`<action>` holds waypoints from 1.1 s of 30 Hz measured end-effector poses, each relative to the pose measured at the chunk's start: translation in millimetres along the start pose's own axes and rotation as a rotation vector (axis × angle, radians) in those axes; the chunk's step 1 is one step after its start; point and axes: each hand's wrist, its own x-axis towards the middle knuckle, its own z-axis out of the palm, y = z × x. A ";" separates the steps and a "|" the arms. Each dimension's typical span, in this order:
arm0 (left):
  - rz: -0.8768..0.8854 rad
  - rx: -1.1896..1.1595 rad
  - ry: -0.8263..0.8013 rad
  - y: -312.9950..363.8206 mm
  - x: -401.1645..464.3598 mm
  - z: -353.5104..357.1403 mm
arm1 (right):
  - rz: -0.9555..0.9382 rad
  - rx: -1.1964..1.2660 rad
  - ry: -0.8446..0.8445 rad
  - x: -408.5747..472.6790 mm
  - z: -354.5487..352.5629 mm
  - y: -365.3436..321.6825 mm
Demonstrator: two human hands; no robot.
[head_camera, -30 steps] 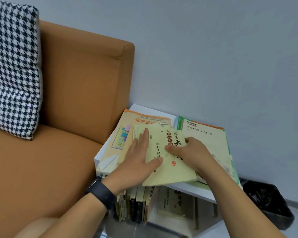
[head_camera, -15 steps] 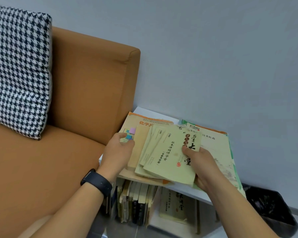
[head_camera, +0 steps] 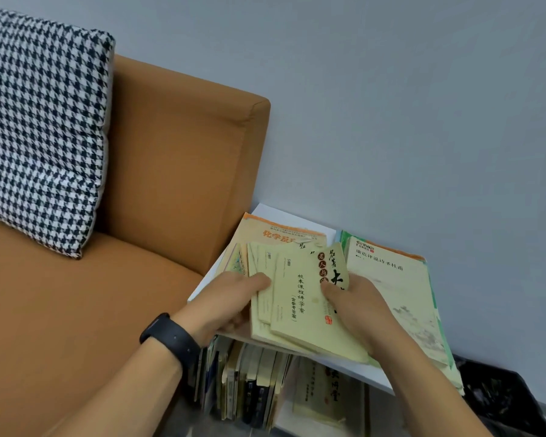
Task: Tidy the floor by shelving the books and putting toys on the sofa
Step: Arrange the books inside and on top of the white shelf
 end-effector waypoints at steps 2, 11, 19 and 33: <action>0.093 -0.105 -0.109 -0.1 -2.3 6.9 | 0.005 0.111 -0.011 -2.3 -1.3 1.6; 0.467 -0.245 -0.027 -2.0 -4.3 17.5 | -0.156 0.425 0.056 1.8 1.6 -4.1; 0.787 -0.044 0.312 1.4 -2.5 15.5 | -0.385 0.648 -0.002 6.0 19.4 -20.3; 0.848 -0.200 0.332 -7.0 7.1 20.0 | -0.426 0.568 -0.080 16.8 25.0 -15.1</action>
